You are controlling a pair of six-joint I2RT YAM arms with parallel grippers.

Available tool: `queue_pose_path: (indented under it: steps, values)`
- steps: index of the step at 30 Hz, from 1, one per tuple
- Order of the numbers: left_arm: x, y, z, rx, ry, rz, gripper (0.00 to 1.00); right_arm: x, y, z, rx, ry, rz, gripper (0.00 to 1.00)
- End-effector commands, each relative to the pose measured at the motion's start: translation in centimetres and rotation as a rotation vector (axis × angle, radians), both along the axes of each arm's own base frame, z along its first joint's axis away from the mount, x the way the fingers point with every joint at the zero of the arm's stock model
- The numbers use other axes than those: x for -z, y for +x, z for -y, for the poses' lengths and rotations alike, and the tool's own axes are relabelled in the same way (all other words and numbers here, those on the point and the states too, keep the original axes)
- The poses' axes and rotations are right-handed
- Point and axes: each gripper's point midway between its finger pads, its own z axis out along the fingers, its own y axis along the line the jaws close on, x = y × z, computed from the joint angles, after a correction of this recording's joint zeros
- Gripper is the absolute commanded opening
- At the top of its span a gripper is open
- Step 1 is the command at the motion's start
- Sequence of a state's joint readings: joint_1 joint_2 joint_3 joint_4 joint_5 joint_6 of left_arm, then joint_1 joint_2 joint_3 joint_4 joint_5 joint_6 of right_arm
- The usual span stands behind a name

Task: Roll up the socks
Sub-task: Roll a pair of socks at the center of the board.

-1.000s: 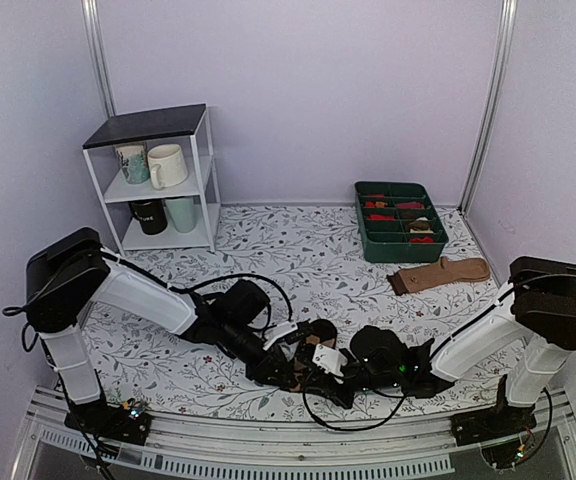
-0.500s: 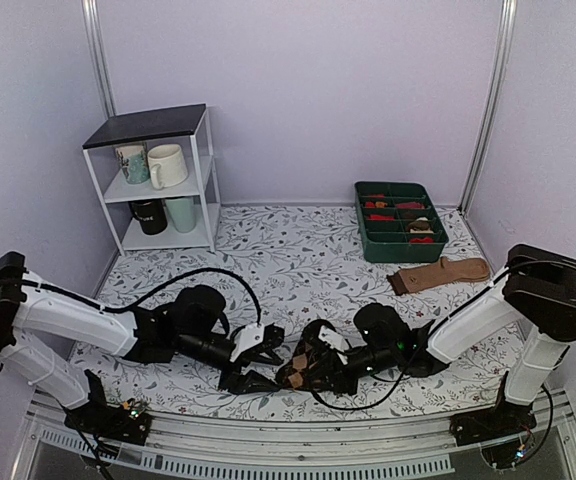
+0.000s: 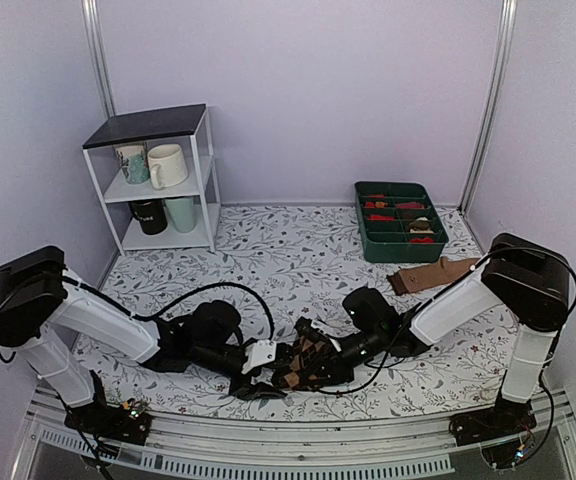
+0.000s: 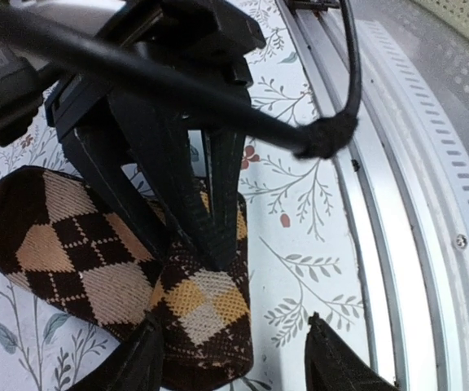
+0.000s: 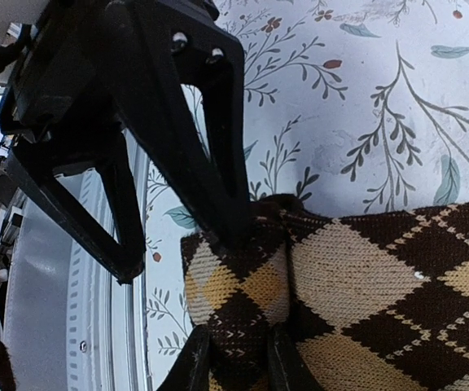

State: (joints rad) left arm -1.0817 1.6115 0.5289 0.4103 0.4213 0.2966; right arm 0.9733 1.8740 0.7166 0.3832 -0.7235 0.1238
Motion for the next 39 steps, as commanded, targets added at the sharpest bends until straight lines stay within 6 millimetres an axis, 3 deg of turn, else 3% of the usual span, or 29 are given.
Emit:
queue_pose_path:
  steps: [1,12,18,21,24,28,30,32,36,39]
  values:
    - [-0.3,0.5,1.3,0.010,-0.024,0.055,0.61,7.5,-4.0,5.9,0.004,-0.342,-0.197,0.17]
    - [2.4,1.2,1.2,-0.031,0.055,0.060,0.59,7.5,-4.5,6.0,-0.023,-0.335,-0.226,0.17]
    - [4.1,1.4,1.0,-0.049,0.123,0.029,0.32,7.1,-4.9,5.9,-0.040,-0.319,-0.250,0.17]
    - [4.8,1.3,1.1,-0.048,0.162,0.013,0.04,6.9,-4.8,5.7,-0.042,-0.311,-0.246,0.18]
    - [5.4,1.1,0.9,-0.046,0.207,-0.026,0.00,6.4,-3.8,5.6,-0.009,-0.297,-0.221,0.26]
    - [5.4,0.8,0.7,-0.073,0.248,-0.105,0.00,3.3,0.9,5.7,0.181,-0.215,-0.065,0.38]
    - [5.8,0.4,0.3,-0.088,0.292,-0.174,0.00,-0.3,3.5,5.6,0.301,-0.113,0.070,0.42]
    - [6.2,0.1,0.2,-0.095,0.319,-0.256,0.00,-3.5,4.8,6.1,0.379,-0.010,0.189,0.44]
    - [6.7,-0.5,-0.1,-0.117,0.346,-0.405,0.00,-6.9,4.7,7.2,0.407,0.135,0.433,0.48]
    - [7.0,-0.7,-0.5,-0.134,0.364,-0.504,0.00,-6.8,3.3,6.9,0.338,0.152,0.538,0.49]
